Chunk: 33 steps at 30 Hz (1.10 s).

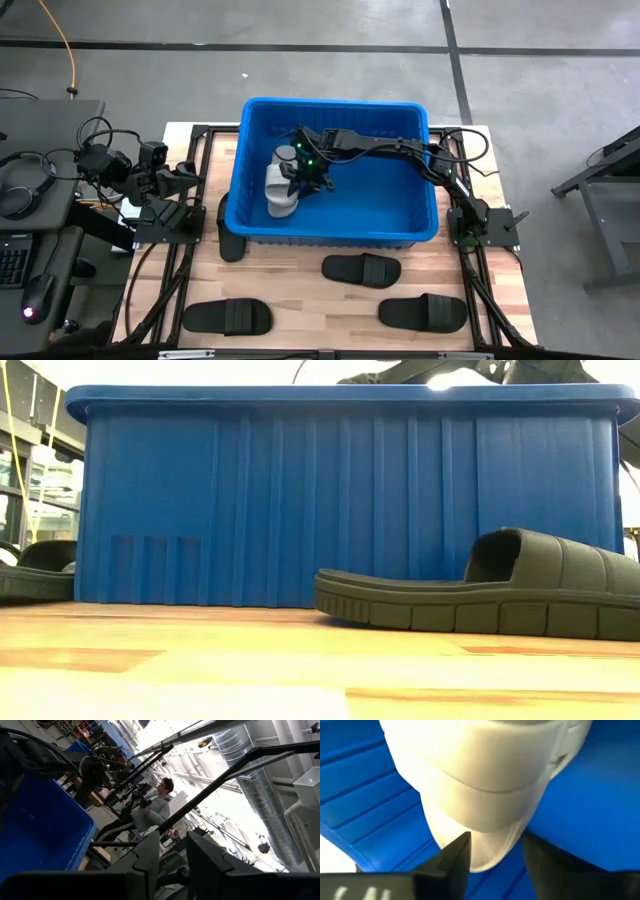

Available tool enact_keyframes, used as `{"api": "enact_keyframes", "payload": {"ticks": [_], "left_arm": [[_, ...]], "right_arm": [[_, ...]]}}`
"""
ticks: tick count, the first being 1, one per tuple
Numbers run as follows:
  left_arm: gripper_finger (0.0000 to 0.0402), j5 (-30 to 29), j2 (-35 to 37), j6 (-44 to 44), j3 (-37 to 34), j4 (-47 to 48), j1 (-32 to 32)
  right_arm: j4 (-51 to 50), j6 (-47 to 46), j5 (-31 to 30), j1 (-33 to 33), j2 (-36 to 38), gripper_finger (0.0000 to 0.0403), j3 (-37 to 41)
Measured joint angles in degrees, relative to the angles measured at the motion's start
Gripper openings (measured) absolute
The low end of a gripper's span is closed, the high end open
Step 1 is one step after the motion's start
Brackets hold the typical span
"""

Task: Pick and place slides into bin
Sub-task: Stack the gray slide on top of the gray slide in the blue bin, then put the black slide into the blue bin

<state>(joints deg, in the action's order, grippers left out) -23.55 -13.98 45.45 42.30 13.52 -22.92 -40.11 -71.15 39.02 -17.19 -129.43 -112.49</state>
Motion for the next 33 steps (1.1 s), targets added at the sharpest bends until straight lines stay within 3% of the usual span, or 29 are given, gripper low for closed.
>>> {"api": "enact_keyframes", "payload": {"ticks": [6,13,20,24,33], "left_arm": [[0.0088,0.0,0.0,0.0,0.0,0.0,0.0],[0.0088,0.0,0.0,0.0,0.0,0.0,0.0],[0.0088,1.7,0.0,0.0,0.0,0.3,0.0],[0.0088,1.7,0.0,0.0,0.0,0.6,0.0],[0.0088,1.5,0.0,0.2,0.0,3.5,0.0]], "right_arm": [[-5.5,5.0,0.5,0.0,0.0,0.0199,0.0],[-5.1,5.5,0.7,-0.3,0.0,0.0201,0.0],[-5.5,8.2,4.7,-1.5,0.3,0.0202,-0.5],[-9.9,12.9,1.9,-2.3,0.6,0.0202,-4.0],[-30.9,26.0,-2.9,-4.6,0.6,0.0202,-16.5]]}}
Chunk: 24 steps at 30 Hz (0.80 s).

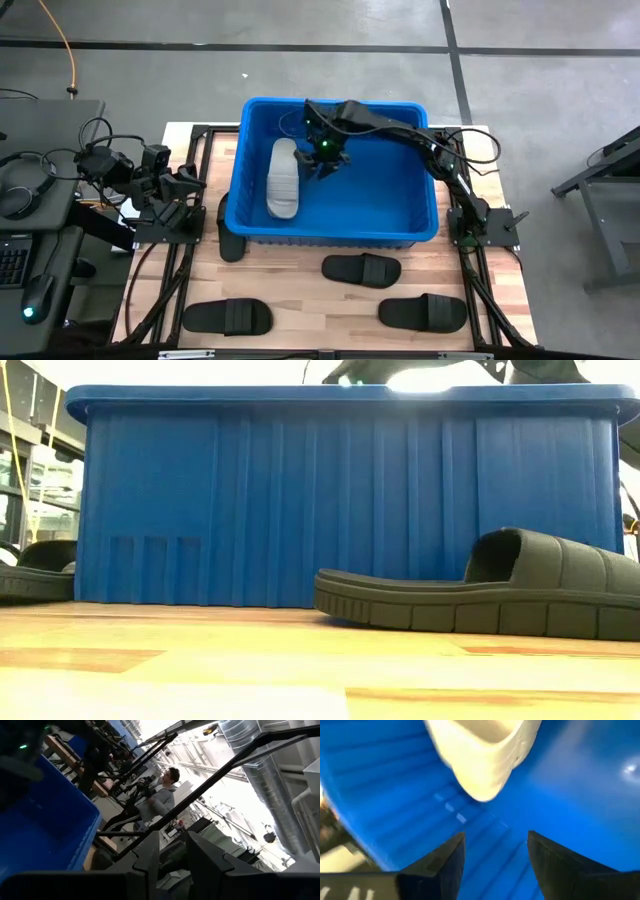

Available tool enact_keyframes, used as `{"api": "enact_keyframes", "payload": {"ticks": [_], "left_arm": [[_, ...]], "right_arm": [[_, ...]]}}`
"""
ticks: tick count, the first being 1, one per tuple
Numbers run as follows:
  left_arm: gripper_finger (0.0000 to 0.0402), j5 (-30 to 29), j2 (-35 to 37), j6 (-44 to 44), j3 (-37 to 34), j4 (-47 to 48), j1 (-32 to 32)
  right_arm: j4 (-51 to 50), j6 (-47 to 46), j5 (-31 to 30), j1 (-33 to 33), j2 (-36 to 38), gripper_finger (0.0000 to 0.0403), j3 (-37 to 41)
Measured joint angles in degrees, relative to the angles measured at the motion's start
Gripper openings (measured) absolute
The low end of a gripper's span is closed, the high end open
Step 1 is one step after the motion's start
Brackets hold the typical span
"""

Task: Pick and place slides into bin
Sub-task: Put the black slide into the blue bin

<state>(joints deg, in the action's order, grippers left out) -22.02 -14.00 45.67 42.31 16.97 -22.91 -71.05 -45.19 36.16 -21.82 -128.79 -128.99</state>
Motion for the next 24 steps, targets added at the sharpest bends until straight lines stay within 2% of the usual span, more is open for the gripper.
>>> {"api": "enact_keyframes", "payload": {"ticks": [3,6,10,17,24], "left_arm": [[0.0088,-0.1,0.0,0.0,0.0,0.0,0.0],[0.0088,-1.3,0.0,-0.3,0.0,0.0,0.0],[0.0088,-2.3,0.0,-0.3,0.0,-0.1,0.0],[0.0088,-2.9,0.0,-0.3,0.0,-0.1,0.0],[0.0088,-3.1,0.0,-0.2,0.0,-0.1,0.0]], "right_arm": [[-5.5,4.1,-3.5,0.6,-0.1,0.0202,-6.1],[1.1,3.7,-5.2,1.1,5.6,0.0202,-2.0],[6.4,3.0,-10.9,1.8,13.3,0.0202,0.1],[13.1,2.3,-25.4,6.0,26.8,0.0202,0.1],[10.5,1.1,-40.7,16.3,36.8,0.0202,0.1]]}}
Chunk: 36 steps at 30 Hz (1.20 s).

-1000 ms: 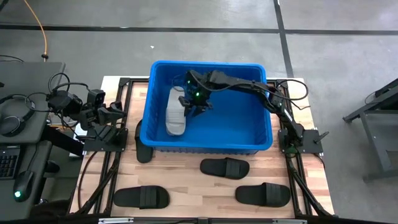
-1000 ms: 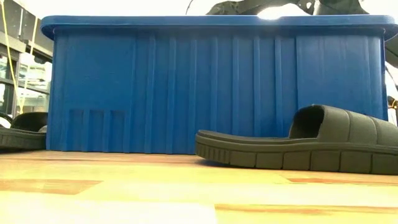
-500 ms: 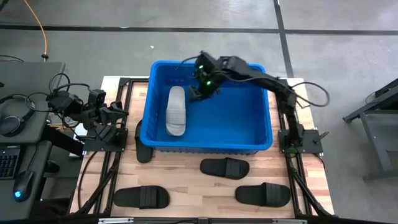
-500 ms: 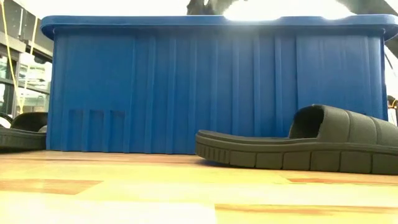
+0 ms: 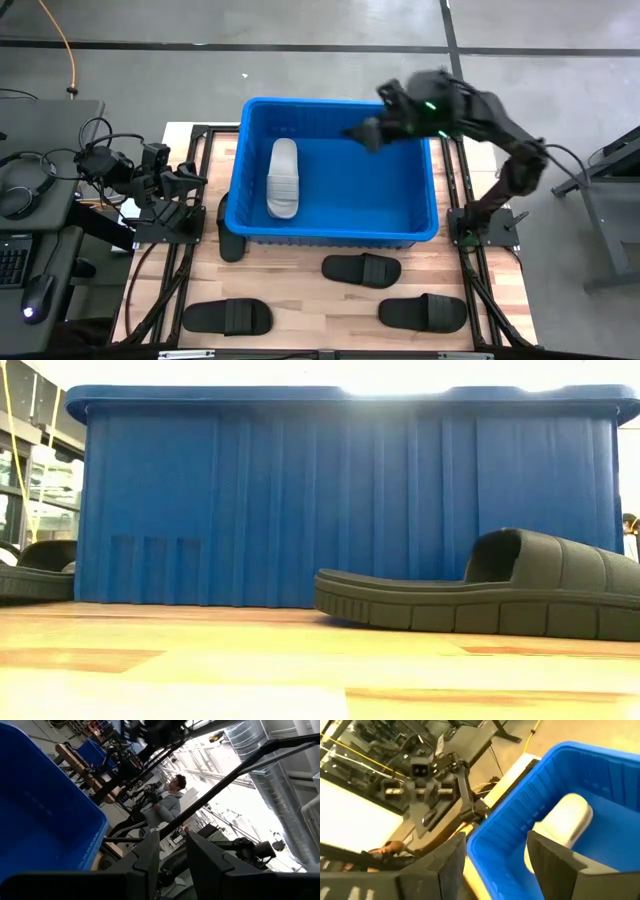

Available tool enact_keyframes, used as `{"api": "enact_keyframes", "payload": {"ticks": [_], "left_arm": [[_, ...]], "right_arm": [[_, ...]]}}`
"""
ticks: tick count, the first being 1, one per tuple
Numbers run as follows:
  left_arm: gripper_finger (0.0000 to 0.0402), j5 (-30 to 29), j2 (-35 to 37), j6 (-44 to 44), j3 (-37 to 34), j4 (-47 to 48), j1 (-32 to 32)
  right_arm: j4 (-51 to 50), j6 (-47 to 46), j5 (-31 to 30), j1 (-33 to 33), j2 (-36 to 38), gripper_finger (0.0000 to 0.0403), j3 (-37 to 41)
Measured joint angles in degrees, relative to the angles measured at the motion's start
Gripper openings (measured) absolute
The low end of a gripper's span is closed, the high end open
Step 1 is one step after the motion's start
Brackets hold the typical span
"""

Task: Pick and place slides into bin
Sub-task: Put the black slide into the blue bin

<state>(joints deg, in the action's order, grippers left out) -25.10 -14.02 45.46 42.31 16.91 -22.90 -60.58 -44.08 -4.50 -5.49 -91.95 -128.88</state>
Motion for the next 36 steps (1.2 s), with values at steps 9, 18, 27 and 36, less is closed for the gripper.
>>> {"api": "enact_keyframes", "payload": {"ticks": [9,18,27,36], "left_arm": [[0.0088,-0.9,-0.6,1.1,0.0,0.0,0.0],[0.0088,-1.7,-1.3,1.1,0.0,0.0,0.0],[0.0088,1.8,-1.5,1.3,0.0,0.0,0.0],[0.0088,2.0,-1.5,1.4,0.0,0.0,0.0]], "right_arm": [[-7.4,-5.9,-23.3,21.1,2.5,0.0202,0.5],[8.9,-13.3,-38.7,37.5,3.3,0.0202,16.1],[37.6,-13.6,-58.8,51.8,9.1,0.0202,36.4],[62.0,-11.7,-72.7,61.7,9.8,0.0202,51.5]]}}
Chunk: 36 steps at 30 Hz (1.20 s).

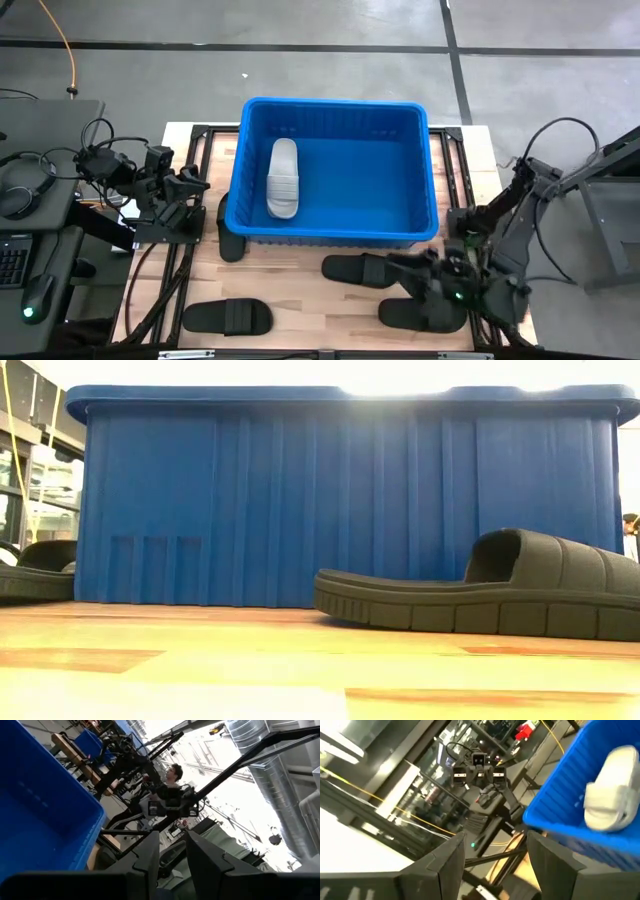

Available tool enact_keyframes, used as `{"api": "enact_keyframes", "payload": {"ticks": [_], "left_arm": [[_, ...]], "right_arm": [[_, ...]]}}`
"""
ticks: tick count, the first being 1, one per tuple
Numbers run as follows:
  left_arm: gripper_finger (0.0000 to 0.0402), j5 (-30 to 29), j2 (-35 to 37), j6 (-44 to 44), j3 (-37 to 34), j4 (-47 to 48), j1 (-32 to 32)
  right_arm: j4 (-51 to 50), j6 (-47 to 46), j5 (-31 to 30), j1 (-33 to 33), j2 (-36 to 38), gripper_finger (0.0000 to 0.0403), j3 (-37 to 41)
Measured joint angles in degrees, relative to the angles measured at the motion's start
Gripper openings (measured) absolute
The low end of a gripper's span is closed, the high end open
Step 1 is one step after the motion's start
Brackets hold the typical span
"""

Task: Pick and place slides into bin
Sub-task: Put the black slide into the blue bin

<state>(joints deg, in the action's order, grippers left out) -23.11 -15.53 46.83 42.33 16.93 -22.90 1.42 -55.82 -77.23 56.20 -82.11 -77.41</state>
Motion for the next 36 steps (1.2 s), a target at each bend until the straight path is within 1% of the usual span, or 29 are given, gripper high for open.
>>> {"api": "enact_keyframes", "payload": {"ticks": [3,6,7,8,12,18,22,27,29,33,36], "left_arm": [[0.0088,0.0,0.0,0.1,0.0,0.0,0.0],[0.0088,0.0,0.0,0.1,0.0,0.0,0.0],[0.0088,0.0,0.0,0.1,0.0,0.0,0.0],[0.0088,0.0,0.0,0.1,0.0,0.0,0.0],[0.0088,0.0,0.0,0.1,0.0,0.0,0.0],[0.0088,-0.7,0.0,0.1,0.0,0.0,0.0],[0.0088,-0.9,0.0,0.0,0.0,0.0,0.0],[0.0088,-1.0,0.0,0.0,0.0,0.0,0.0],[0.0088,-1.0,0.0,0.0,0.0,0.0,0.0],[0.0088,-1.0,0.0,0.1,0.0,0.0,0.0],[0.0088,-0.9,0.0,0.1,0.0,0.0,0.0]], "right_arm": [[4.5,-1.5,-4.4,4.0,0.0,0.0202,2.8],[4.9,-5.9,-10.7,8.0,-0.2,0.0202,5.0],[4.7,-7.4,-12.4,9.4,-0.4,0.0202,5.5],[4.7,-9.1,-12.6,10.6,-0.6,0.0202,6.0],[4.5,-17.1,-12.8,12.9,-1.5,0.0202,8.2],[4.2,-23.6,-12.7,11.1,-4.9,0.0196,9.0],[4.0,-28.0,-9.8,9.5,-7.8,0.0180,9.0],[3.9,-35.6,-9.1,9.2,-11.1,0.0156,9.0],[4.0,-38.6,-7.8,9.2,-12.0,0.0150,9.0],[3.4,-43.6,-6.0,8.6,-13.9,0.0146,8.9],[1.1,-48.3,-3.0,7.7,-15.0,0.0147,8.9]]}}
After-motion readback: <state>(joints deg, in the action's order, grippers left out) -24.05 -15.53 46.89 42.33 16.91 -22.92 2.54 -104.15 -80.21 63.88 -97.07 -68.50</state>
